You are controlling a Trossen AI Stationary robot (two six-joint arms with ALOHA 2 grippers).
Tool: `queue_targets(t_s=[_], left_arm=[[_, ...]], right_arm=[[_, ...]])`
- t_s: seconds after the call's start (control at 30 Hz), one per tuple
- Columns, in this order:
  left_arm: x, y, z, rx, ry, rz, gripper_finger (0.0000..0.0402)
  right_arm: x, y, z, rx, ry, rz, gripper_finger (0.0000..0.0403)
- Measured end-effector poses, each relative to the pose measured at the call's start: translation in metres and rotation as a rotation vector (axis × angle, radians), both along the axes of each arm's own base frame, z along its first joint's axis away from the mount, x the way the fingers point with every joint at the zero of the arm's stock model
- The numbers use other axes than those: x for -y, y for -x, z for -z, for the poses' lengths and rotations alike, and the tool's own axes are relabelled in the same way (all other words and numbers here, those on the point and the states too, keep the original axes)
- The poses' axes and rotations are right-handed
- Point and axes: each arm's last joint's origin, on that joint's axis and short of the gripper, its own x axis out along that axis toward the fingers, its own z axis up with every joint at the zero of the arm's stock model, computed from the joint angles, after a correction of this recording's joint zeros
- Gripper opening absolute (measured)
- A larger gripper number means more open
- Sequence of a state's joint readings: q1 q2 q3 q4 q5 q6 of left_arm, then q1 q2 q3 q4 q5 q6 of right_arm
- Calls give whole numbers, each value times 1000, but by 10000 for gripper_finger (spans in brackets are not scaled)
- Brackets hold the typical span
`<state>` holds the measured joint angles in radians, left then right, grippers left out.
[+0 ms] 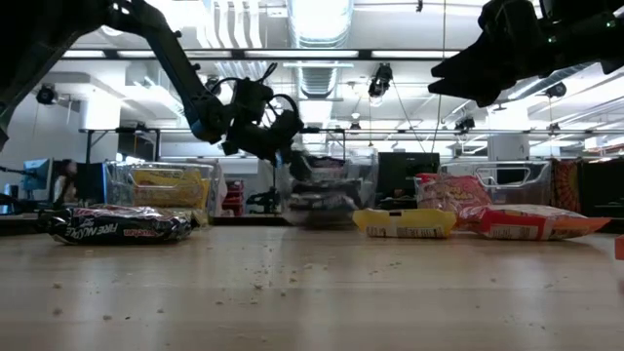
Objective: Sort Maruchan noodles
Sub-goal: Put the black noodle pack into the middle transparent bin
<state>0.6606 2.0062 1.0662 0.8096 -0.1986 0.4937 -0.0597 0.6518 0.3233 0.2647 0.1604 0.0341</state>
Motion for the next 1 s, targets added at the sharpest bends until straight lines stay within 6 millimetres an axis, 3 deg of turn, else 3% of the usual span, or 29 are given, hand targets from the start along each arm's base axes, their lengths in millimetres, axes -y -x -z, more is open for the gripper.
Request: queue_targets(t_s=[0.23,0.47,0.77,1.0], left_arm=[[9,-5,3,36,149,302,194],[16,-11,-2,82,137,345,194],[18,-9,-32,233,54,328,194],[25,-10,-36,329,247,412,194]], right_arm=[[0,0,0,-5,8,-1,256],[0,-2,3,-28,7,-1,256],[0,-7,9,-58,-2,0,256],[1,-6,8,-44,-28,40,256]])
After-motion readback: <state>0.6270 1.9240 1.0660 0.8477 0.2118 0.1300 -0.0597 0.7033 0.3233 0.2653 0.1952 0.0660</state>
